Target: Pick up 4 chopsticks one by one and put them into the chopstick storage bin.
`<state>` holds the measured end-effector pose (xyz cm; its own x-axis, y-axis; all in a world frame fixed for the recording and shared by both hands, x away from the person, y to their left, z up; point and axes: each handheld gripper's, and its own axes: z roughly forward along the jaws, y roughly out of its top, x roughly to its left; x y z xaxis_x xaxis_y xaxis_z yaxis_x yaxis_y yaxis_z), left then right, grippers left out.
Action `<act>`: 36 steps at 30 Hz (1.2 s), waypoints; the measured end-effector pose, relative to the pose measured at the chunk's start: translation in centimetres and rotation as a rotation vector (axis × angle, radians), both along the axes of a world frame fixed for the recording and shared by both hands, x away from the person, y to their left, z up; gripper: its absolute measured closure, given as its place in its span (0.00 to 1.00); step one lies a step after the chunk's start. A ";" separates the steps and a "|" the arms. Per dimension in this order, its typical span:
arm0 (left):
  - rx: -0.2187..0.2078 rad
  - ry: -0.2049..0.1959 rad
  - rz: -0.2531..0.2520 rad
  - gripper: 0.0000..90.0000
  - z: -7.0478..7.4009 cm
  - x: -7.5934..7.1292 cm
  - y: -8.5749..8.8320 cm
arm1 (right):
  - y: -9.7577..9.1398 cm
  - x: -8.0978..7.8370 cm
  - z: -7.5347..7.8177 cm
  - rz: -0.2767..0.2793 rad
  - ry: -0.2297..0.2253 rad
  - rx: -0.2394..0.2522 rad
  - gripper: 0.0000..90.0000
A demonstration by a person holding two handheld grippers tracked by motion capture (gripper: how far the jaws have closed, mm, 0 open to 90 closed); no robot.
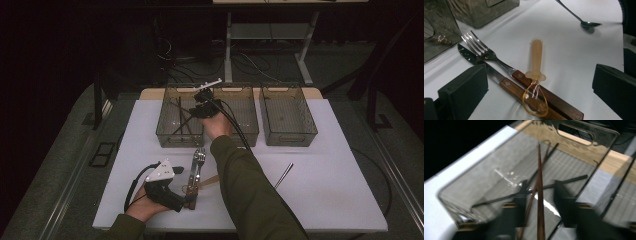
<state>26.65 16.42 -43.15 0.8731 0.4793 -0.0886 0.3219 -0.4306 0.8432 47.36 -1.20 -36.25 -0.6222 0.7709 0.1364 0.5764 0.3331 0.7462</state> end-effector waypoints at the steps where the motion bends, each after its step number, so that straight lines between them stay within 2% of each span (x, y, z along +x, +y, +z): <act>1: -0.003 0.004 0.003 0.00 0.0 0.0 0.0 | -0.2 -0.2 0.2 0.007 -0.011 -0.006 0.57; 3: -0.001 0.004 0.004 0.00 0.0 0.0 0.0 | -1.0 -0.5 0.7 0.018 -0.027 0.017 0.53; 11: -0.001 0.000 0.008 0.00 0.0 0.0 -0.1 | -4.5 -1.7 1.3 0.051 -0.038 0.086 0.40; 19: -0.012 0.006 0.016 0.00 -0.1 0.0 -0.1 | -7.3 -3.1 1.7 0.113 -0.065 0.104 0.31; 27: -0.003 0.007 0.014 0.00 0.0 -0.1 -0.1 | -9.2 -4.8 1.3 0.163 -0.079 0.105 0.23; 33: -0.005 0.012 0.016 0.00 -0.1 -0.1 -0.2 | -11.0 -6.2 1.0 0.183 -0.089 0.113 0.22; 36: 0.004 0.009 0.012 0.00 -0.1 0.0 -0.1 | -12.0 -6.9 0.8 0.189 -0.089 0.134 0.21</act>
